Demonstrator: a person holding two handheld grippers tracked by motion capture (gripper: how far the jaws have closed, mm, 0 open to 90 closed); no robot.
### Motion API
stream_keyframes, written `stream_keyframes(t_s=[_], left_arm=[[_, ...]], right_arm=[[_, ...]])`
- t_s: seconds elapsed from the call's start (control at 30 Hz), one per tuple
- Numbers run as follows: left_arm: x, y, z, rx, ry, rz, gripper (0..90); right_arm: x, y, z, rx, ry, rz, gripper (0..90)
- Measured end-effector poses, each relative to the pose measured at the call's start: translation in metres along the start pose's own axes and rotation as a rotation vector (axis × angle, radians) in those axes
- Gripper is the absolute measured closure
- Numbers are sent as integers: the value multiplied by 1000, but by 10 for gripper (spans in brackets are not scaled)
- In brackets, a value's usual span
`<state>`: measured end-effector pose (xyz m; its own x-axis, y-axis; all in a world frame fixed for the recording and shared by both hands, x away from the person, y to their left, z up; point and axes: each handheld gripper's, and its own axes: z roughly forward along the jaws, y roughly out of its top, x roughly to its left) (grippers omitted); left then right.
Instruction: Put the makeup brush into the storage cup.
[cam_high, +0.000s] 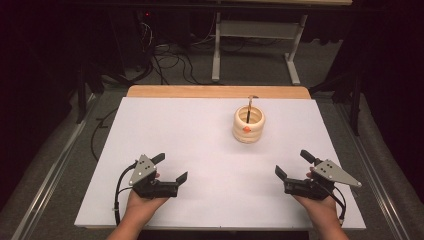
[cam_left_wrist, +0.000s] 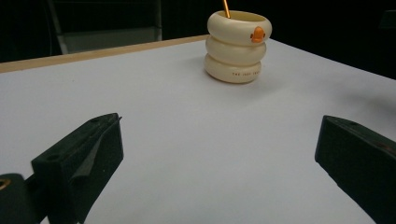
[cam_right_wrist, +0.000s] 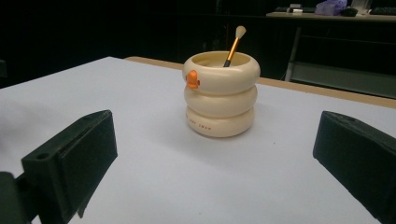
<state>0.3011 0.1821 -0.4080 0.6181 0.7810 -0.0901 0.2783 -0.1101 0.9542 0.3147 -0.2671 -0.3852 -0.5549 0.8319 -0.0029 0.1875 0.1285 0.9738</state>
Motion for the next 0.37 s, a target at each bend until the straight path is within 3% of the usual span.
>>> stream_keyframes(t_s=[0.37], left_arm=[[0,0,0,0,-2,6,17]], right_arm=[[1,0,1,-1,5,-4,11]])
